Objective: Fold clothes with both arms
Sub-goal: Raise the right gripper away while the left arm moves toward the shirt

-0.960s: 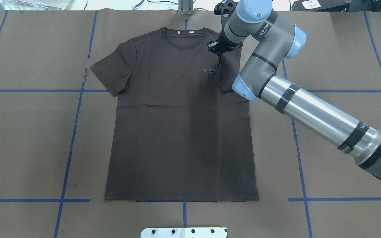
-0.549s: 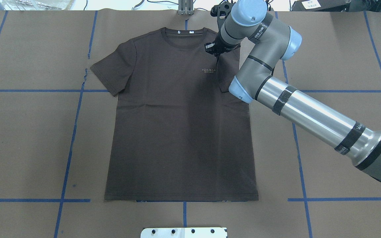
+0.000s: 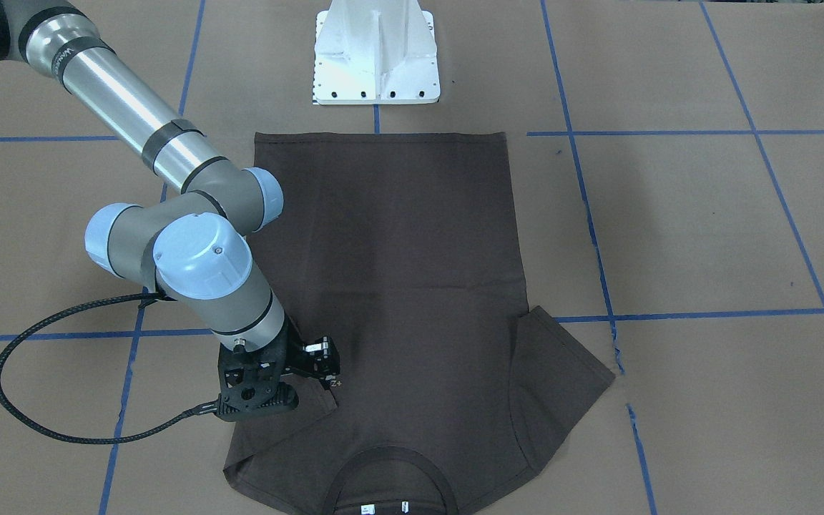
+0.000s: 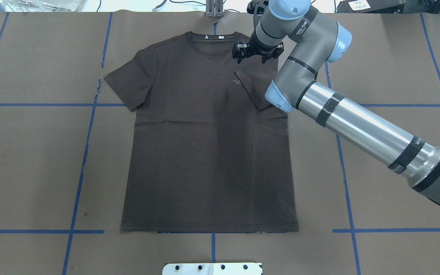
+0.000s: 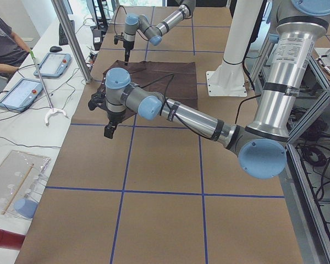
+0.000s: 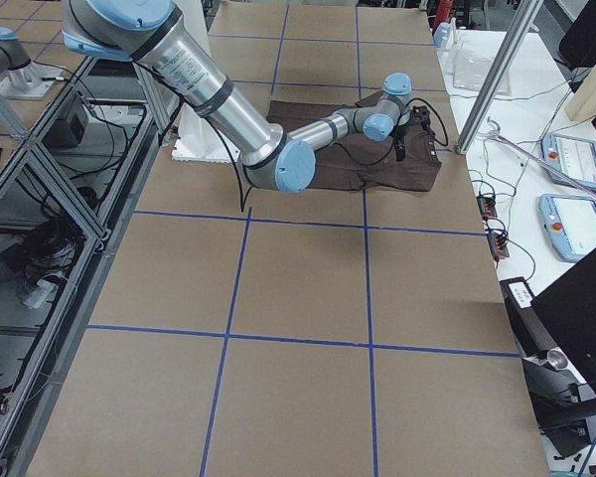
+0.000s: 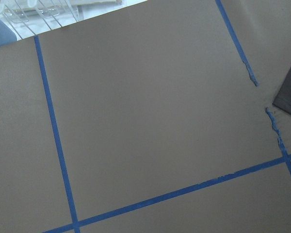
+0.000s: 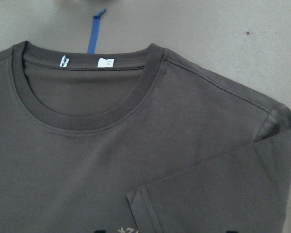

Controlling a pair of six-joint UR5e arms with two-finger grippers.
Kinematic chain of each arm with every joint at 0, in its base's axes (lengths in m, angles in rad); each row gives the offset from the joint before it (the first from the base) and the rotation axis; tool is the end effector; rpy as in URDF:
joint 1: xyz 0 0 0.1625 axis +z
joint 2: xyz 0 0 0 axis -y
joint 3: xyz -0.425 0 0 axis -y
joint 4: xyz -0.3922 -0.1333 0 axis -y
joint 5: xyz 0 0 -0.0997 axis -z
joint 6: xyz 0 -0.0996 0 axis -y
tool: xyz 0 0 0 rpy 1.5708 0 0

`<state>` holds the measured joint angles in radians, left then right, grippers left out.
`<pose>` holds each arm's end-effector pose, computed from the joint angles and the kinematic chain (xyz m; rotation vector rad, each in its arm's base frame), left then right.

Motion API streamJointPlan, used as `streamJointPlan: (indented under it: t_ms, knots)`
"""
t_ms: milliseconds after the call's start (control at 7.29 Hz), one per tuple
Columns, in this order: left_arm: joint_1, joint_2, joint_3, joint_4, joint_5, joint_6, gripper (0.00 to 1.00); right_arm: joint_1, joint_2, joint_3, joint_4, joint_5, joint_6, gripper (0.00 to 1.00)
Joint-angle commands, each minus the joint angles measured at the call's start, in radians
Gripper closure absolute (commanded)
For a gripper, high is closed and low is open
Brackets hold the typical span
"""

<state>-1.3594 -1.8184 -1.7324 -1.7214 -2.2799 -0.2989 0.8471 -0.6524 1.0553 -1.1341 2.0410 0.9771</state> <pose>0.0566 -0.5899 0.4296 0.3440 0.8022 0.1165 -0.4843 -0.6812 0.2518 0.2108 -0.9091 0.0374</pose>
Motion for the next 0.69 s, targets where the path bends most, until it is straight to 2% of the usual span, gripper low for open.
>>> streamJointPlan:
  t_ms: [0,137,274,412,549]
  knots:
    - [0.151,-0.105,0.019,-0.009,0.041,-0.281,0.0,0.059,-0.062,0.262,-0.372,0.131,-0.012,0.0]
    - [0.211,-0.133,0.057,-0.085,0.139,-0.395,0.0,0.073,-0.102,0.399,-0.532,0.148,-0.102,0.0]
    - [0.239,-0.136,0.126,-0.224,0.154,-0.492,0.0,0.096,-0.113,0.526,-0.764,0.149,-0.244,0.0]
    - [0.261,-0.156,0.23,-0.391,0.157,-0.585,0.0,0.139,-0.156,0.64,-0.89,0.154,-0.402,0.0]
    - [0.291,-0.173,0.307,-0.499,0.205,-0.656,0.0,0.154,-0.246,0.723,-0.882,0.229,-0.412,0.0]
